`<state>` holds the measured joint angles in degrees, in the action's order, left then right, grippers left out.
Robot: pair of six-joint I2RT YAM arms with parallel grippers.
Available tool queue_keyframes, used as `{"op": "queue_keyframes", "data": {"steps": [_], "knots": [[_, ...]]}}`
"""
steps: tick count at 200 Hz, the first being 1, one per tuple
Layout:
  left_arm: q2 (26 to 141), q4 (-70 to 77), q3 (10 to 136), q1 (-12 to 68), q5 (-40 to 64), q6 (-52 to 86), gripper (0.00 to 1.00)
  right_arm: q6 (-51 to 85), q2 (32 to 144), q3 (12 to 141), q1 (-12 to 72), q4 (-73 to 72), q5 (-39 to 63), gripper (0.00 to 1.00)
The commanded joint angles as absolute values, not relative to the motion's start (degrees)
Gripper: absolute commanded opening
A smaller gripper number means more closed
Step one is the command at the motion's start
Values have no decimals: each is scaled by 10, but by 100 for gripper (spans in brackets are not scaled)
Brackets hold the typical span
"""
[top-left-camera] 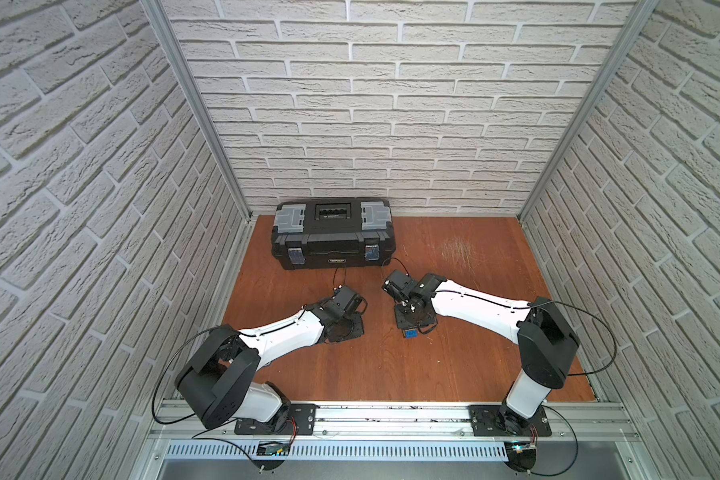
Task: Assemble the number 4 with lego
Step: Assemble the lego brick with the lego brick.
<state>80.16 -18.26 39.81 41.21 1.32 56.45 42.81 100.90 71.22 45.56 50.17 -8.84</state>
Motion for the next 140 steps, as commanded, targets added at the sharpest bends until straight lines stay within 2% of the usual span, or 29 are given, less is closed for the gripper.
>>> {"op": "queue_keyframes", "data": {"steps": [1, 140], "knots": [[789, -191, 393, 409, 6, 563, 26, 443, 1117, 615, 458, 526, -51, 2], [763, -215, 395, 396, -2, 560, 26, 432, 1158, 607, 453, 526, -55, 2]]}}
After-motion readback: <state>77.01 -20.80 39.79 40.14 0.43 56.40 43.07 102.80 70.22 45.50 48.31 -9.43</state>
